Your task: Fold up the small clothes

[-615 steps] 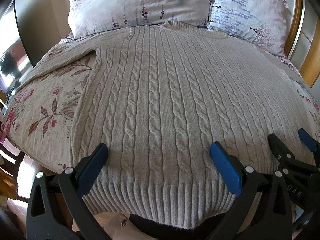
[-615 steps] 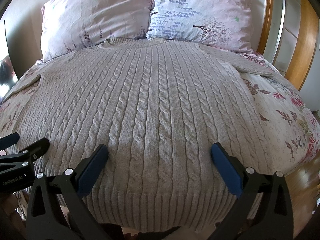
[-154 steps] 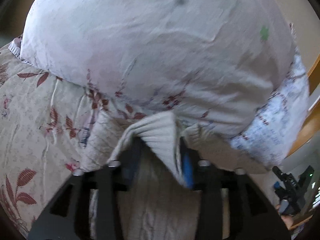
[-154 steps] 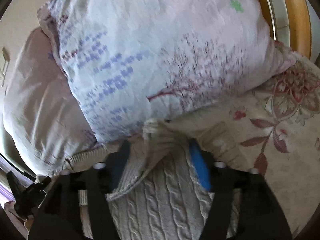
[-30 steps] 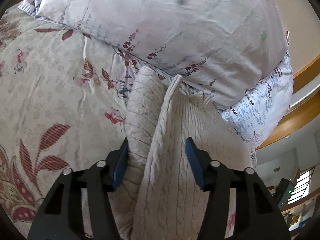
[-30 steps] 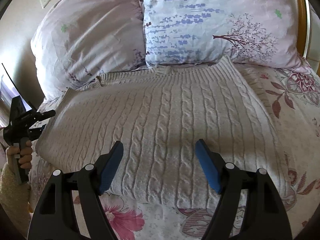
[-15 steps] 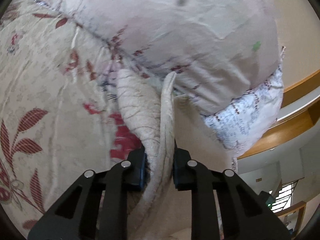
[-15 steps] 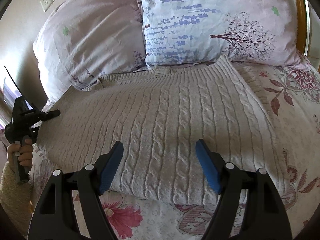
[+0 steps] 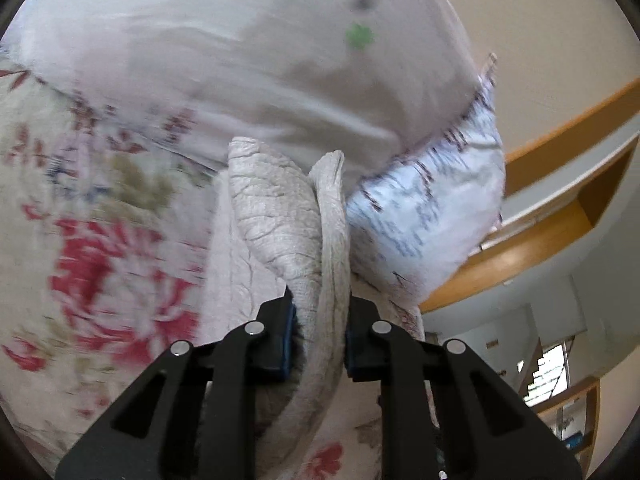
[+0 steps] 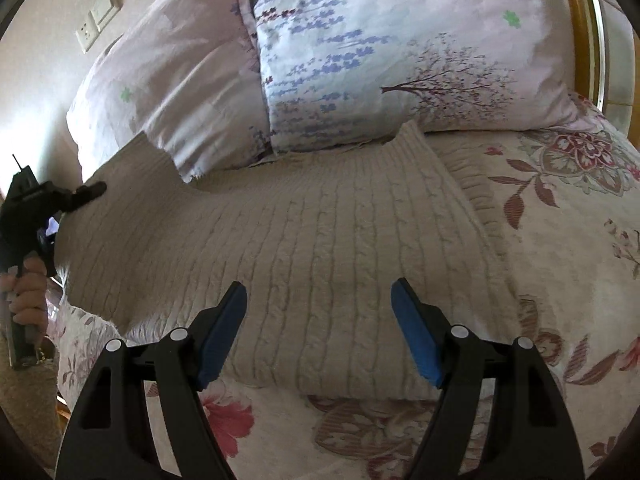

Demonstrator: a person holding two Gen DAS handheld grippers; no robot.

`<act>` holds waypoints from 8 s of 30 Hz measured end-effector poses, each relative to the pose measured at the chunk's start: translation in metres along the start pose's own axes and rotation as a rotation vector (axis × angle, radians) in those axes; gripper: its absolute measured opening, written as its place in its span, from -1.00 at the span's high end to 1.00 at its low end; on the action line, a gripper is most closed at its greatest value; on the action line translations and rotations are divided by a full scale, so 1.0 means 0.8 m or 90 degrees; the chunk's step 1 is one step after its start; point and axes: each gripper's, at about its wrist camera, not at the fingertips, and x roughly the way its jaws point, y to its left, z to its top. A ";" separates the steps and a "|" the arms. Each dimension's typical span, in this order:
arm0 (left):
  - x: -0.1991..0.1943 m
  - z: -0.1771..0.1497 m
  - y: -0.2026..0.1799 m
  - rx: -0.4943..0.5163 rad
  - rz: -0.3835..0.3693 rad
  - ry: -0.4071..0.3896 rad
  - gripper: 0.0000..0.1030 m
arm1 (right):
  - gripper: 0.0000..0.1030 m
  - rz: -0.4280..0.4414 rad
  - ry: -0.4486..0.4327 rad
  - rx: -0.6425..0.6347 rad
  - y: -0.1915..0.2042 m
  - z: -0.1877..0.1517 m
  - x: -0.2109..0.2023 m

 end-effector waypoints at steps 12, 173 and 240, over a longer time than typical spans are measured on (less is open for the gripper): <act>0.112 -0.053 -0.071 0.044 -0.034 0.077 0.67 | -0.48 -0.010 -0.024 0.032 -0.032 -0.007 -0.015; 0.208 -0.108 -0.098 0.304 0.185 0.150 -0.79 | -0.25 0.156 0.122 0.229 -0.156 0.066 0.043; 0.038 -0.111 -0.011 0.374 0.318 0.036 -0.47 | 0.52 0.024 0.019 0.049 0.017 0.052 0.052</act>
